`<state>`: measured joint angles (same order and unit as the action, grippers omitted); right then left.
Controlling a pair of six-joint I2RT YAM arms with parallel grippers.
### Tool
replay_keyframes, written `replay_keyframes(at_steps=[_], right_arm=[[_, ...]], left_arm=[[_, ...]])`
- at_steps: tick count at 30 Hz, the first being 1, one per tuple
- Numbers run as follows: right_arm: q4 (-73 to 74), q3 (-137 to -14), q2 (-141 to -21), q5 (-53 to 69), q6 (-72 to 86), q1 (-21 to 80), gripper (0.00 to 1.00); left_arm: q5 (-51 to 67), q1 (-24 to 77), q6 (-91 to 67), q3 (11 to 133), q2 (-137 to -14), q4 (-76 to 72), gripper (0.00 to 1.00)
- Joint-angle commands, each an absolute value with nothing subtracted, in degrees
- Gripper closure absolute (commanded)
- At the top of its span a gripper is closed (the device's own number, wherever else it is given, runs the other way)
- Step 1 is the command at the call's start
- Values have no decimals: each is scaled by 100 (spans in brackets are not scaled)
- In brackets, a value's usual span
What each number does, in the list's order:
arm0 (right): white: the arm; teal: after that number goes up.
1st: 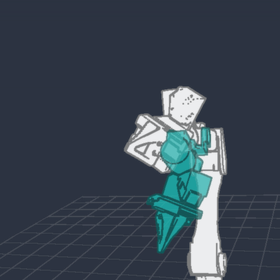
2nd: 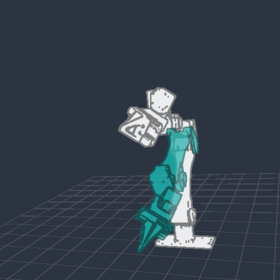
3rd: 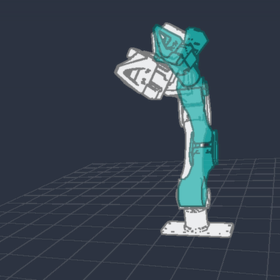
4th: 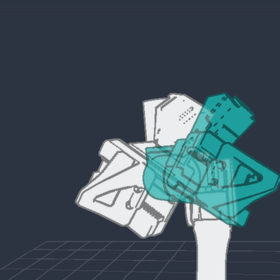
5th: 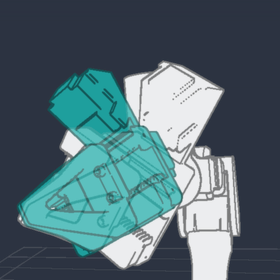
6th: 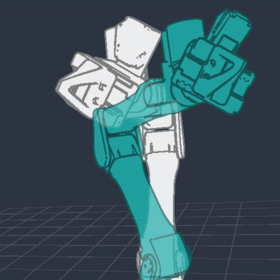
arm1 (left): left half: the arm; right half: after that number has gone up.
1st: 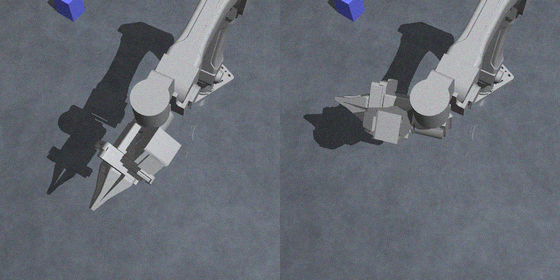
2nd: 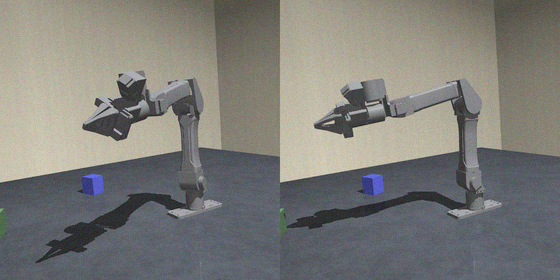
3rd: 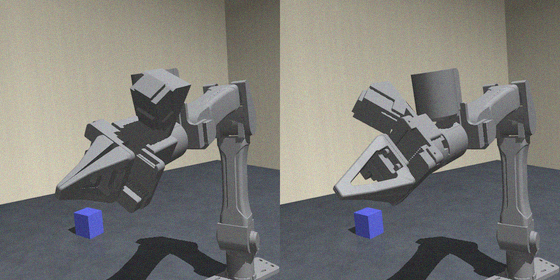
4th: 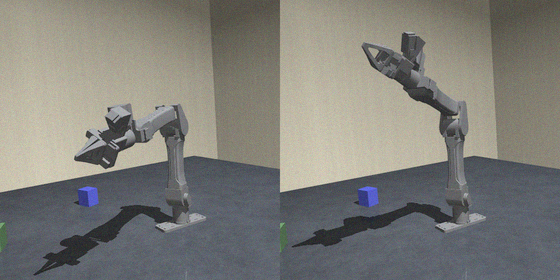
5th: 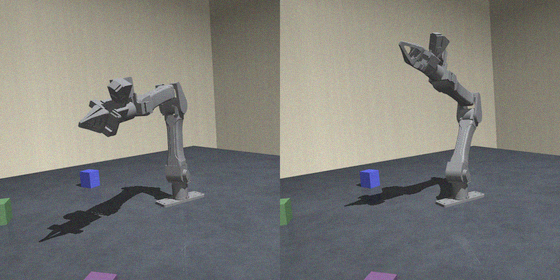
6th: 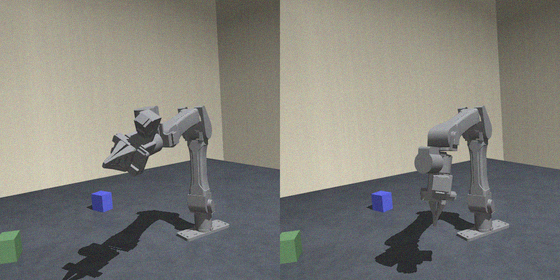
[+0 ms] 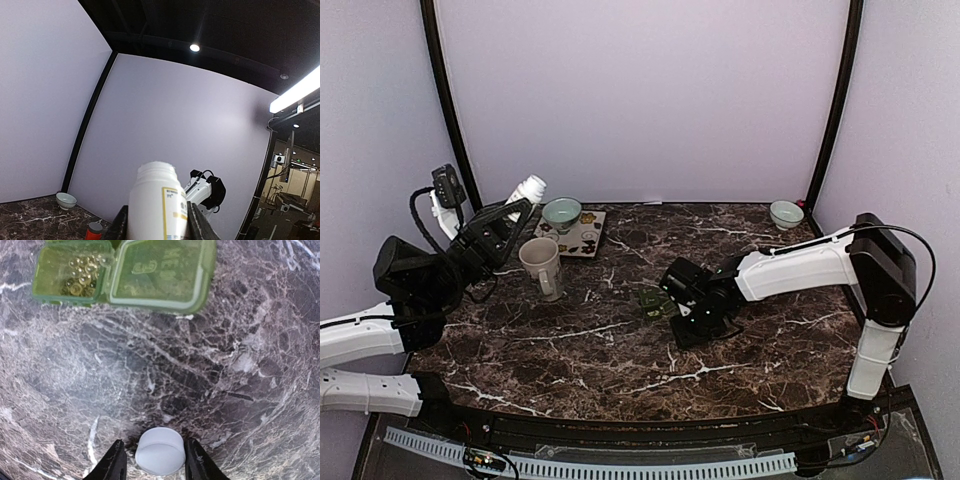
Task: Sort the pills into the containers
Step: Pick up the lid of the pill bottle from the center of the board, then close the lid of the pill bottle on the pill bottle.
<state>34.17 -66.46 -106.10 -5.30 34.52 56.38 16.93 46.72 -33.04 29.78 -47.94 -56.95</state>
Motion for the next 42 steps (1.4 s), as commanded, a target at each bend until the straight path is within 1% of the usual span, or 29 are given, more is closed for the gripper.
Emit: replay_keyframes(at_steps=[1, 6, 8, 13, 16, 26, 29, 37, 42], right_arm=[[3373, -6420, -10808, -424, 3407, 5572, 60], [3323, -6347, -10872, -385, 3401, 5555, 68], [3313, -6329, -10860, -382, 3401, 5555, 74], [3292, -6299, -10645, -391, 3377, 5555, 94], [3198, -6296, -10322, -303, 3362, 5555, 100], [2239, -6565, -8607, 479, 3261, 5563, 100], [1952, -6869, -8143, 643, 3264, 5563, 100], [1927, -7861, -7859, 1038, 3023, 5555, 100], [1804, -8213, -7770, 1409, 3021, 5555, 100]], left_arm=[[1758, 4614, -3358, 2879, -4654, -5905, 100], [1766, 4593, -3388, 2854, -4619, -5910, 100], [1758, 4590, -3392, 2843, -4606, -5906, 100], [1753, 4579, -3414, 2821, -4588, -5899, 100], [1765, 4572, -3426, 2824, -4597, -5877, 100], [2000, 4518, -3458, 3050, -4801, -5672, 100], [2106, 4509, -3507, 3131, -4900, -5661, 100], [2764, 4506, -3557, 3471, -5175, -5476, 100], [3275, 4503, -3556, 3728, -5332, -5226, 100]])
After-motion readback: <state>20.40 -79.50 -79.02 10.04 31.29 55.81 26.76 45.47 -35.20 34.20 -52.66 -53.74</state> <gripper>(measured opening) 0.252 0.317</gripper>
